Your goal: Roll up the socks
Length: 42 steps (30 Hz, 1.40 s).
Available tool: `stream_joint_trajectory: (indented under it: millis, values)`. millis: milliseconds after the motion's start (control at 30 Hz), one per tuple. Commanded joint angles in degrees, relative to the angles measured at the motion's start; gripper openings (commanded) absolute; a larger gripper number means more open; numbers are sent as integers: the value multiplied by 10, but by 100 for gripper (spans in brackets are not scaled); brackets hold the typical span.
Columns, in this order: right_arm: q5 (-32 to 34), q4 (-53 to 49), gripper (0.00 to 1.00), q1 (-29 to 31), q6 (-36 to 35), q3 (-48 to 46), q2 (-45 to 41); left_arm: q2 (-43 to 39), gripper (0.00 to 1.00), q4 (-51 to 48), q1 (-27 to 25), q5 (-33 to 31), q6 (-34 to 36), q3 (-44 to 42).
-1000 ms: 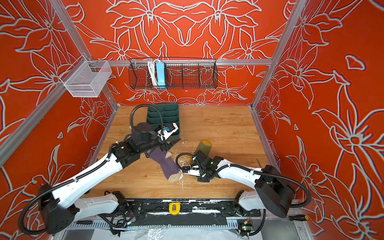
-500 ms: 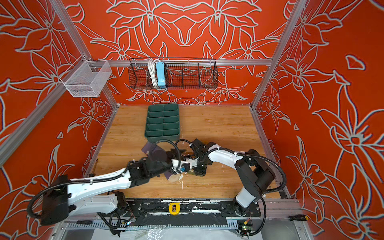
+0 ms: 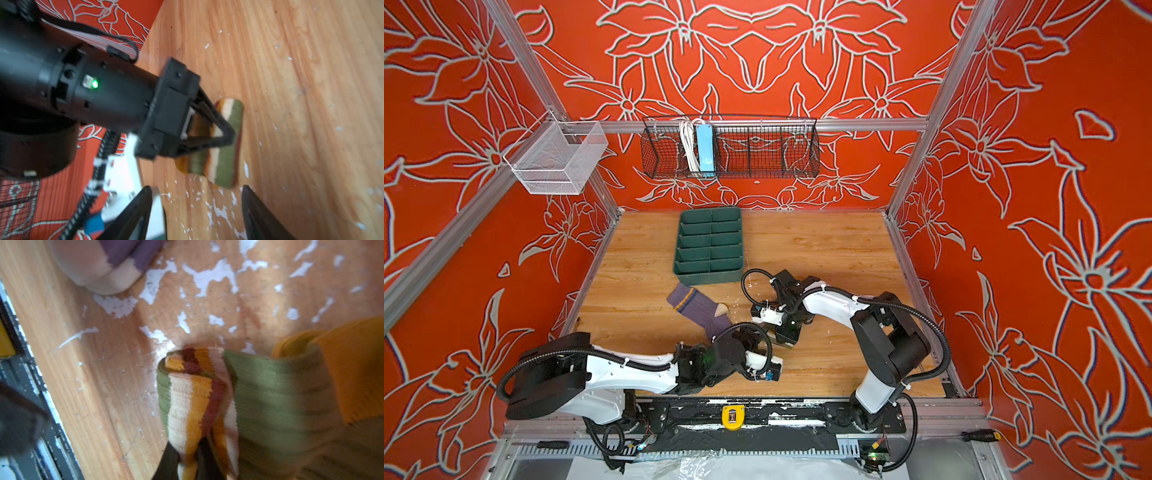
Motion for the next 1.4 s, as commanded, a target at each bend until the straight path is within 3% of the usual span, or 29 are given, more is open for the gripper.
stream_joint_trajectory:
  millis: [0, 167, 300, 467, 833, 1233, 1367]
  values:
    - [13, -3, 0, -9, -11, 3, 17, -88, 68, -36, -3, -9, -14, -3]
    - [15, -9, 0, -12, -10, 14, 21, -155, 68, -181, -2, 89, -18, 13]
    - [-13, -46, 0, -16, -1, 39, 43, -102, 68, -143, -2, 79, 1, 11]
    - [-28, -99, 0, -19, -1, 71, 75, -19, 68, -57, 5, 9, 22, 28]
    - [-89, -97, 0, -24, 11, 78, 78, 94, 67, 27, 59, 3, -3, 46]
    - [-121, -94, 0, -26, 6, 87, 65, 155, 62, 26, 70, 67, 11, 85]
    - [-122, -97, 0, -25, 3, 91, 74, 173, 55, 15, 70, 75, 5, 97]
